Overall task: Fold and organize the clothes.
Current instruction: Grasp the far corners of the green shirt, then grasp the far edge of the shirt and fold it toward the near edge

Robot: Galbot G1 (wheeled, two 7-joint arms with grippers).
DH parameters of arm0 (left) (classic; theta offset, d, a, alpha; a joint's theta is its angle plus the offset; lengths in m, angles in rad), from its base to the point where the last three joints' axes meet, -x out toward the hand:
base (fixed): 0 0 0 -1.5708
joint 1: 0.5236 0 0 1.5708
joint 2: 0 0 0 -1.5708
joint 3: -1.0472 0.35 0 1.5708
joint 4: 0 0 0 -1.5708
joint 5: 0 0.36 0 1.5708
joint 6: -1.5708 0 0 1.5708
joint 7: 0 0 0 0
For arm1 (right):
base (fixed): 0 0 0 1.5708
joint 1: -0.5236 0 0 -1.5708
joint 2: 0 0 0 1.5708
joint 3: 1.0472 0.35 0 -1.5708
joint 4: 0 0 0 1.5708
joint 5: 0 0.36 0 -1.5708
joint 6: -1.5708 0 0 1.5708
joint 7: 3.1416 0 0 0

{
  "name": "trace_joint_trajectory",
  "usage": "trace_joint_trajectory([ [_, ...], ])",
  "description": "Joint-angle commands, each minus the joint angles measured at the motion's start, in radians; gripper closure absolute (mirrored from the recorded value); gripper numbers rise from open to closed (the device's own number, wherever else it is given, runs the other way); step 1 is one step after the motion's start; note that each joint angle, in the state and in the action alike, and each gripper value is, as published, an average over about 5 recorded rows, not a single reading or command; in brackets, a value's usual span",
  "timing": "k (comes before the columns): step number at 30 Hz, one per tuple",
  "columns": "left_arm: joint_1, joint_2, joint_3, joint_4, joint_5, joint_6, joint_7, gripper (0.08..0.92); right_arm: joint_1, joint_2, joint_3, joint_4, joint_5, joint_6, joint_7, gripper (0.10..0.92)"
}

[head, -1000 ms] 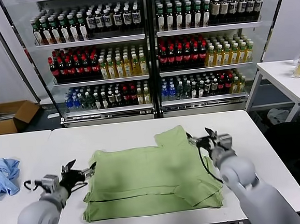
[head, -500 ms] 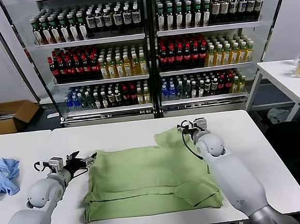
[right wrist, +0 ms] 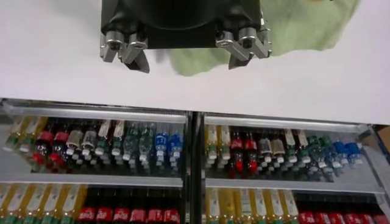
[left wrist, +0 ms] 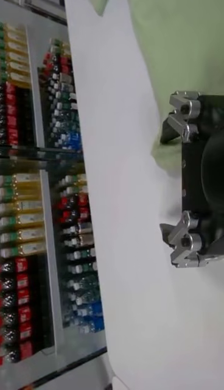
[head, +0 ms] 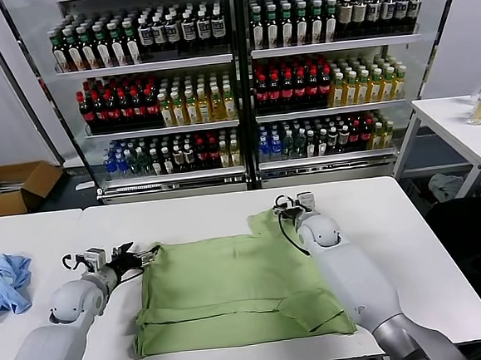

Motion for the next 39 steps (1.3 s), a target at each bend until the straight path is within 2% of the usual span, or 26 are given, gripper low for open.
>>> trace_joint_trajectory([
  [1,-0.018,-0.003,0.012,0.039,0.013,-0.005,0.022,0.177,0.02,0.034,-0.001,-0.056,-0.001,0.002,0.003,0.247],
  [5,-0.011,-0.009,0.013,0.036,0.012,-0.005,0.03,0.235,0.019,0.028,-0.005,-0.038,0.011,-0.006,0.01,0.362],
  [20,0.023,-0.016,-0.005,-0.011,-0.008,-0.028,0.02,0.665,-0.007,0.0,0.008,0.001,0.019,0.028,0.0,0.795],
  [24,0.07,0.02,-0.042,-0.123,-0.093,-0.052,-0.034,0.787,-0.073,-0.081,0.008,0.246,0.122,-0.006,0.034,0.895],
  [28,0.171,0.068,-0.09,-0.264,-0.155,-0.052,-0.072,0.886,-0.187,-0.189,0.034,0.567,0.248,-0.077,0.084,0.919],
  [32,0.287,0.086,-0.137,-0.392,-0.178,-0.053,-0.09,0.914,-0.305,-0.28,0.079,0.783,0.311,-0.096,0.113,0.919],
  [39,0.491,0.096,-0.207,-0.533,-0.166,-0.066,-0.094,0.914,-0.523,-0.391,0.157,1.008,0.306,-0.096,0.116,0.919],
])
